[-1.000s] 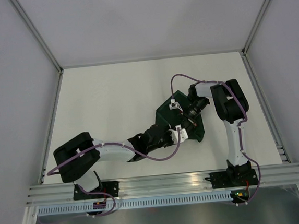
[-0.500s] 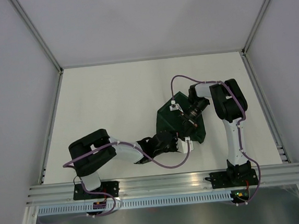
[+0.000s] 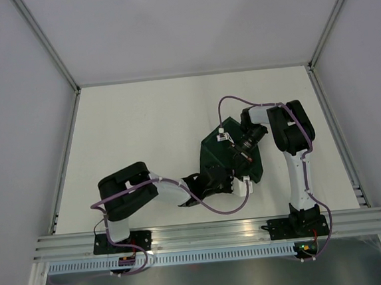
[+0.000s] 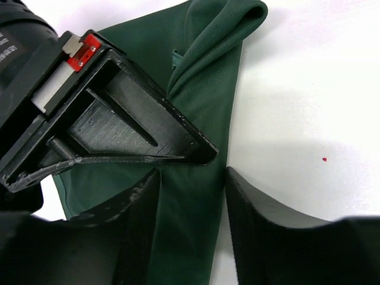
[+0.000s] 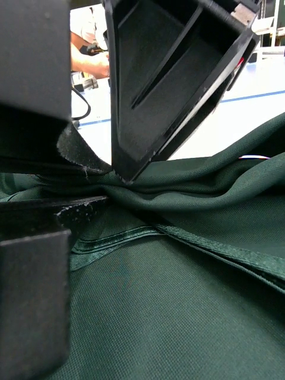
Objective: Fold the napkin, place the utensils inside, and roll it up
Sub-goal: Roll the napkin at the center of the board.
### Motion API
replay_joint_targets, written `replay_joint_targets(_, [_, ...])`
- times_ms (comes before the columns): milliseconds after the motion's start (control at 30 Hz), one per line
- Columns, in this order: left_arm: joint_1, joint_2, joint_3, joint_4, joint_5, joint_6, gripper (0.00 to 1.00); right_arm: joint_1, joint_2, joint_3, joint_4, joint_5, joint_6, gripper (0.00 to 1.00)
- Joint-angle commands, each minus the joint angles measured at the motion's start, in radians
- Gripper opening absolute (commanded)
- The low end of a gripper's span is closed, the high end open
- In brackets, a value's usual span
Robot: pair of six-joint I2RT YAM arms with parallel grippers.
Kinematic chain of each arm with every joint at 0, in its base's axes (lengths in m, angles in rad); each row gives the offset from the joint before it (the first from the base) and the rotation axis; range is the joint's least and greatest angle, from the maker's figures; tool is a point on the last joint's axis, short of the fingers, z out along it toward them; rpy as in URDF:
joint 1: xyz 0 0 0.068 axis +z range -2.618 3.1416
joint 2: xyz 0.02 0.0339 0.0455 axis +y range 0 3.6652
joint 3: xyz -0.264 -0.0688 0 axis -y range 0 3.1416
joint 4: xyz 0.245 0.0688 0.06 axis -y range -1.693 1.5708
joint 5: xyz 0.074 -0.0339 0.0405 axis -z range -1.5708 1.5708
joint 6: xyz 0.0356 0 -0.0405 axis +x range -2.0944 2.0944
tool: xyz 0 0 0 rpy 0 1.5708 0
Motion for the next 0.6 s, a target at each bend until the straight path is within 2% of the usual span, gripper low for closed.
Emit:
replay_joint_targets(0, [0.011, 0.028, 0.040, -0.124, 0.061, -0.004, 0.52, -0.008, 0.043, 0.012, 0.113, 0.098, -0.077, 0.01])
replay_joint_targets(133, [0.033, 0.036, 0.063, -0.185, 0.088, -0.050, 0.40, -0.008, 0.047, 0.015, 0.107, 0.096, -0.084, 0.01])
replay_joint_targets(200, [0.037, 0.044, 0.069, -0.208, 0.113, -0.061, 0.39, -0.010, 0.050, 0.018, 0.099, 0.096, -0.087, 0.01])
replay_joint_targets(300, [0.043, 0.059, 0.091, -0.266, 0.142, -0.078, 0.29, -0.010, 0.053, 0.023, 0.095, 0.093, -0.090, 0.01])
replay_joint_targets(400, [0.056, 0.073, 0.104, -0.307, 0.186, -0.104, 0.25, -0.010, 0.055, 0.027, 0.087, 0.090, -0.095, 0.01])
replay_joint_targets(567, [0.074, 0.099, 0.149, -0.402, 0.261, -0.150, 0.04, -0.010, 0.056, 0.035, 0.084, 0.091, -0.092, 0.01])
